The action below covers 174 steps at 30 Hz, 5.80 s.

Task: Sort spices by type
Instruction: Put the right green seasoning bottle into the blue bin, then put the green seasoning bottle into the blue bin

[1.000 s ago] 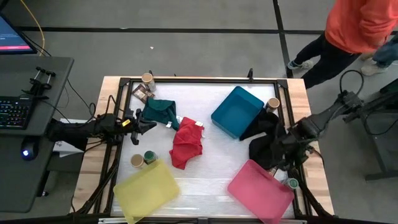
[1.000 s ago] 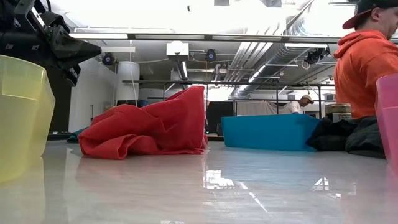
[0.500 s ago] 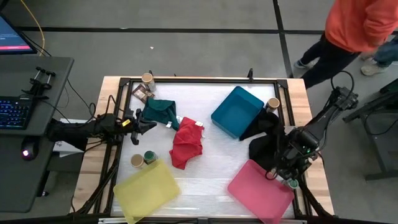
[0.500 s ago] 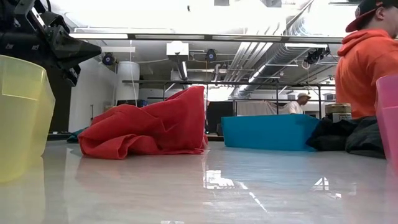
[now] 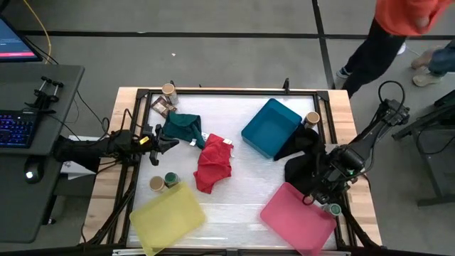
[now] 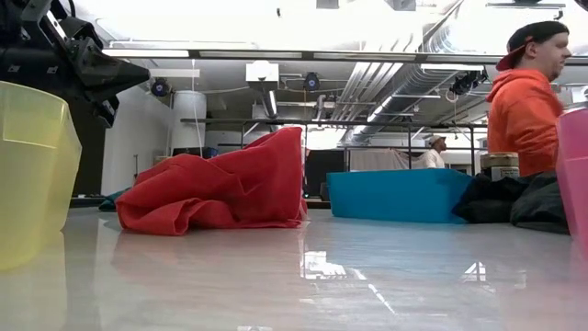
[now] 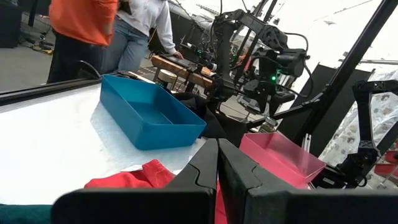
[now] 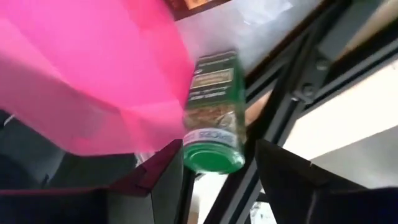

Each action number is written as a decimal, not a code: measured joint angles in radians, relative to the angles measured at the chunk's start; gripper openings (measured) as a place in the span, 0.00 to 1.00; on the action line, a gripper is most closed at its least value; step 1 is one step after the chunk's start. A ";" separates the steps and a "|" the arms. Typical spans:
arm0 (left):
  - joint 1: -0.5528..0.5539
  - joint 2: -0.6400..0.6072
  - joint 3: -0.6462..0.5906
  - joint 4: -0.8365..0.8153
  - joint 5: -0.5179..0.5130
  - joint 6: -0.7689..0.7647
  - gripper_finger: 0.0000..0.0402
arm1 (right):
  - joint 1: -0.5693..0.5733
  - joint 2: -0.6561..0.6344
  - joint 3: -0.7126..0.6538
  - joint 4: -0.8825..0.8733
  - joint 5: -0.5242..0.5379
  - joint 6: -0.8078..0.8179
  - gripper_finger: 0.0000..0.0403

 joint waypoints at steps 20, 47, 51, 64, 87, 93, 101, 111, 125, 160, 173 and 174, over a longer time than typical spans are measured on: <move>0.000 0.000 0.000 0.000 0.000 0.000 0.00 | 0.000 0.000 0.000 0.029 -0.048 -0.023 0.60; 0.000 0.000 0.000 0.000 0.000 0.000 0.00 | 0.022 0.183 0.002 0.039 -0.148 -0.099 0.60; 0.000 0.000 0.000 0.000 0.000 0.000 0.00 | 0.022 0.188 0.002 0.038 -0.166 -0.092 0.60; 0.000 0.000 0.000 0.000 0.000 0.000 0.00 | 0.022 0.310 0.001 0.056 -0.259 -0.193 0.60; 0.000 0.000 0.000 0.000 0.000 0.000 0.00 | 0.019 0.325 0.024 0.047 -0.271 -0.281 0.49; 0.000 0.000 0.000 0.000 0.000 0.000 0.00 | 0.017 0.322 0.129 -0.080 -0.269 -0.338 0.49; 0.000 0.000 0.000 0.000 0.000 0.000 0.00 | -0.041 0.320 0.318 -0.233 -0.189 -0.432 0.49; 0.000 0.000 0.000 0.000 0.000 0.000 0.00 | -0.323 0.320 0.443 -0.233 0.060 -0.599 0.49; 0.000 0.000 0.000 0.000 0.000 0.000 0.00 | -0.951 0.323 0.561 -0.234 0.214 -1.037 0.49; 0.000 0.000 0.000 0.000 0.000 0.000 0.00 | -1.569 0.753 0.573 -0.375 0.331 -1.269 0.58; 0.000 0.000 0.000 0.000 0.000 0.000 0.00 | -1.623 0.753 0.573 -0.321 0.319 -1.336 0.72; 0.000 0.000 0.000 0.000 0.000 0.000 0.00 | -1.624 0.753 0.573 -0.324 0.312 -1.355 0.72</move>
